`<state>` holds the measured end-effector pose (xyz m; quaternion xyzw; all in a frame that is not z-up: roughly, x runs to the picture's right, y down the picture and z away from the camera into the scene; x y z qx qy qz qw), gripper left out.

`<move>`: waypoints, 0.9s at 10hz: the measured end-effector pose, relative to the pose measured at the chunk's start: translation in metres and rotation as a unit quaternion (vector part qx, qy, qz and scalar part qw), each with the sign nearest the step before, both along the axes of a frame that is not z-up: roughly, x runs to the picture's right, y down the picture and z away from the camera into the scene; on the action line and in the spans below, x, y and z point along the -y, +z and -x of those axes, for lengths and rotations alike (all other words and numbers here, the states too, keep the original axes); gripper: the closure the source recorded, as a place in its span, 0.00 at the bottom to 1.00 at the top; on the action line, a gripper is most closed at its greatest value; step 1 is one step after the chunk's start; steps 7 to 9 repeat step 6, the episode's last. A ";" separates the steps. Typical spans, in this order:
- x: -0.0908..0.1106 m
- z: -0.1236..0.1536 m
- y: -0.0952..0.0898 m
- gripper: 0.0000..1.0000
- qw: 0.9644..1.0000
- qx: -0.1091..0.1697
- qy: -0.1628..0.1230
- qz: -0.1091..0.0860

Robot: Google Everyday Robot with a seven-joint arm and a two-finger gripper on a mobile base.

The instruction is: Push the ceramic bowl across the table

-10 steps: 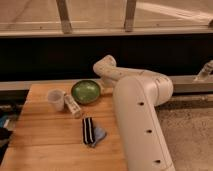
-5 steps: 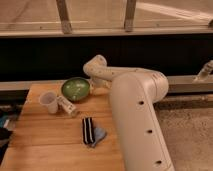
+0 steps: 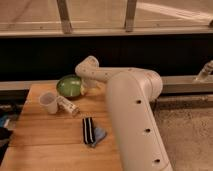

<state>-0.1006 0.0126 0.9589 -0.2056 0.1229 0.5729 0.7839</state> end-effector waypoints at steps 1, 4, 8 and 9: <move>0.008 0.004 -0.003 0.30 1.000 0.000 0.003 -0.010; 0.030 -0.018 -0.022 0.30 0.999 -0.019 0.021 -0.043; 0.043 -0.055 -0.045 0.30 0.996 -0.037 0.042 -0.070; 0.043 -0.055 -0.045 0.30 0.996 -0.037 0.042 -0.070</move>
